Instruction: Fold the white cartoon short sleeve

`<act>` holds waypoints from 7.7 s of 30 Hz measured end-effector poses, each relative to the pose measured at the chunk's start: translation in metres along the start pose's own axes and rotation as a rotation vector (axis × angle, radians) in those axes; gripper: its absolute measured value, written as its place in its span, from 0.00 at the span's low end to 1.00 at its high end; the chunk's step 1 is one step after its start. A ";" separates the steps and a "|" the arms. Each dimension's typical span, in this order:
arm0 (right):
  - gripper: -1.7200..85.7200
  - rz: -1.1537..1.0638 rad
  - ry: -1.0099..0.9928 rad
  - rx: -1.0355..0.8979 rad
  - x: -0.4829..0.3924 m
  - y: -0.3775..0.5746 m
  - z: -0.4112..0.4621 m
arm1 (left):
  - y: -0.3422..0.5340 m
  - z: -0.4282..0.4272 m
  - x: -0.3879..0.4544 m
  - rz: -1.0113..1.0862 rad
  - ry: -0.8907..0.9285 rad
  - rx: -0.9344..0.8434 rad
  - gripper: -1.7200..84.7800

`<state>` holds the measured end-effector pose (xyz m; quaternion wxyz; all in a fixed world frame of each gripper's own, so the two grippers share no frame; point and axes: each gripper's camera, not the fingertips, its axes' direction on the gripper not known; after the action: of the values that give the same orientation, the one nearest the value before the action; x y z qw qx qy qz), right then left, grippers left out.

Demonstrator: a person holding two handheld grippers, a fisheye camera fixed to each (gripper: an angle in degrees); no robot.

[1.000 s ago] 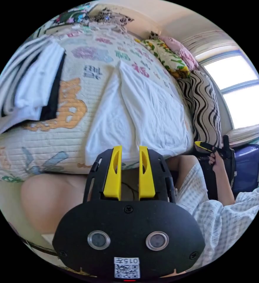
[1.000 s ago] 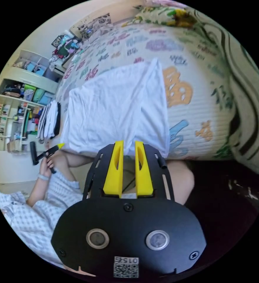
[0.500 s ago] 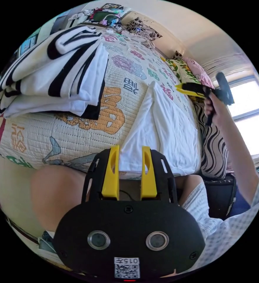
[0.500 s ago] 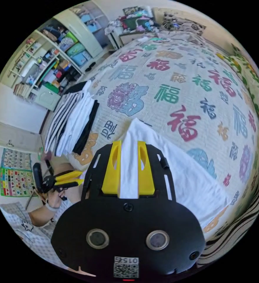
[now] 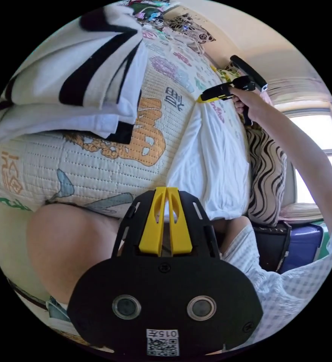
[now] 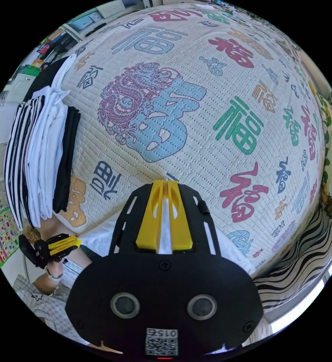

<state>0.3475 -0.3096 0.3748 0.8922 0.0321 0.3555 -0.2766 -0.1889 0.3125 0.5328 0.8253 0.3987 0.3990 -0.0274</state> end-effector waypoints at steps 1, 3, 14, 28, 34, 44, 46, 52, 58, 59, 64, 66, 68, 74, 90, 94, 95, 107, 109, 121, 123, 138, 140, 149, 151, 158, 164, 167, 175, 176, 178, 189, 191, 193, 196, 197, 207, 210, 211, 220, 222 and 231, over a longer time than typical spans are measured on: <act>0.03 -0.014 0.009 0.015 -0.002 -0.003 -0.007 | 0.004 -0.007 0.005 0.015 0.004 0.051 0.02; 0.02 -0.040 0.028 0.023 -0.007 -0.007 -0.017 | 0.011 -0.021 0.013 0.046 0.014 0.130 0.01; 0.01 -0.154 -0.247 0.231 -0.013 -0.010 -0.103 | 0.045 -0.077 0.026 0.080 0.007 0.304 0.01; 0.02 -0.167 -0.472 0.372 0.205 0.173 -0.134 | 0.056 0.099 0.300 0.774 0.033 0.113 0.01; 0.02 -0.049 -0.542 0.382 0.314 0.245 -0.096 | 0.042 0.241 0.393 0.980 0.005 -0.075 0.01; 0.02 0.101 -0.705 0.455 0.431 0.320 -0.037 | -0.012 0.398 0.464 1.066 -0.070 -0.245 0.02; 0.03 0.171 -0.709 0.516 0.447 0.337 -0.037 | -0.027 0.416 0.461 1.037 -0.065 -0.287 0.04; 0.08 0.251 -0.817 0.653 0.472 0.395 -0.039 | -0.081 0.417 0.452 1.011 0.178 -0.392 0.11; 0.13 0.227 -0.760 0.548 0.466 0.408 -0.043 | -0.200 0.375 0.455 1.150 0.250 -0.364 0.14; 0.14 0.235 -0.747 0.536 0.467 0.408 -0.043 | -0.236 0.374 0.455 1.160 0.174 -0.350 0.15; 0.09 0.251 -0.783 0.494 0.476 0.409 -0.042 | -0.363 0.406 0.464 1.222 0.019 -0.354 0.17; 0.06 0.243 -0.798 0.501 0.479 0.415 -0.045 | -0.394 0.435 0.472 1.274 -0.009 -0.453 0.17; 0.04 0.201 -0.783 0.527 0.482 0.429 -0.056 | -0.422 0.475 0.482 1.316 0.071 -0.657 0.17; 0.03 0.028 -0.794 0.648 0.480 0.469 -0.091 | -0.455 0.543 0.504 1.429 0.111 -0.887 0.17; 0.02 0.223 -0.845 0.488 0.525 0.476 -0.039 | -0.547 0.581 0.421 1.225 0.030 -1.210 0.02; 0.02 0.219 -0.903 0.519 0.533 0.482 -0.028 | -0.581 0.572 0.394 1.086 0.142 -1.158 0.02; 0.02 0.240 -0.950 0.532 0.538 0.485 -0.023 | -0.590 0.563 0.386 1.054 0.178 -1.117 0.02; 0.05 0.237 -0.802 0.585 0.511 0.556 -0.043 | -0.564 0.411 0.292 0.870 0.163 -0.517 0.08; 0.07 0.201 -0.746 0.533 0.485 0.569 -0.043 | -0.522 0.394 0.274 0.827 0.149 -0.463 0.10; 0.03 0.311 -0.761 0.346 0.409 0.612 0.006 | -0.343 0.388 0.195 0.475 0.146 -0.390 0.07; 0.02 0.309 -0.725 0.364 0.409 0.619 -0.001 | -0.334 0.371 0.197 0.503 0.163 -0.351 0.04; 0.09 0.332 -0.771 0.706 0.443 0.665 -0.005 | -0.348 0.277 0.141 0.410 0.196 -0.124 0.12; 0.10 0.337 -0.810 0.767 0.454 0.653 -0.006 | -0.369 0.278 0.138 0.386 0.189 -0.093 0.13; 0.11 0.333 -0.815 0.660 0.458 0.555 0.010 | -0.414 0.329 0.146 0.351 0.124 -0.152 0.13; 0.06 0.344 -0.802 0.607 0.459 0.547 0.017 | -0.414 0.334 0.143 0.338 0.127 -0.158 0.11; 0.03 0.385 -0.748 0.595 0.464 0.557 0.024 | -0.395 0.335 0.135 0.317 0.148 -0.151 0.03; 0.08 0.435 -0.783 0.598 0.453 0.579 0.030 | -0.357 0.319 0.140 0.279 0.154 -0.166 0.08; 0.11 0.386 -0.729 0.563 0.426 0.616 0.022 | -0.304 0.305 0.151 0.333 0.159 -0.193 0.11; 0.12 0.368 -0.642 0.381 0.362 0.682 0.059 | -0.192 0.318 0.166 0.343 0.107 -0.256 0.13; 0.12 0.372 -0.645 0.338 0.356 0.681 0.070 | -0.182 0.327 0.167 0.338 0.097 -0.283 0.13; 0.09 0.403 -0.655 0.349 0.350 0.684 0.080 | -0.170 0.335 0.169 0.324 0.089 -0.287 0.11; 0.03 0.267 -1.174 0.604 0.349 0.716 0.094 | -0.112 0.336 0.194 0.222 0.089 -0.179 0.07; 0.03 0.457 -1.058 0.515 0.359 0.720 0.120 | -0.105 0.339 0.203 0.215 0.085 -0.180 0.08; 0.04 0.540 -1.030 0.482 0.364 0.727 0.135 | -0.102 0.339 0.214 0.226 0.061 -0.176 0.08; 0.06 0.481 -1.096 0.563 0.362 0.739 0.139 | -0.100 0.331 0.245 0.269 -0.018 -0.118 0.09; 0.08 0.458 -1.055 0.581 0.360 0.743 0.136 | -0.101 0.328 0.265 0.327 -0.047 -0.079 0.10; 0.10 0.402 -0.820 0.579 0.336 0.739 0.130 | -0.157 0.470 0.479 0.698 -0.228 -0.236 0.15; 0.09 0.418 -0.780 0.614 0.330 0.744 0.131 | -0.161 0.532 0.523 0.763 -0.387 -0.293 0.15; 0.09 0.413 -0.776 0.624 0.328 0.744 0.131 | -0.161 0.554 0.533 0.783 -0.440 -0.321 0.15; 0.02 0.363 -1.038 0.676 0.339 0.752 0.147 | -0.174 0.556 0.543 0.816 -0.404 -0.278 0.04; 0.02 0.379 -1.025 0.662 0.342 0.753 0.149 | -0.183 0.554 0.543 0.798 -0.389 -0.269 0.03; 0.04 0.419 -1.004 0.558 0.340 0.743 0.156 | -0.213 0.583 0.535 0.838 -0.574 -0.261 0.01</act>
<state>1.0293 0.1186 0.1660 0.9443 0.1995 -0.2079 -0.1593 0.4690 -0.0826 0.2452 0.8844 0.3943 -0.0366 0.2469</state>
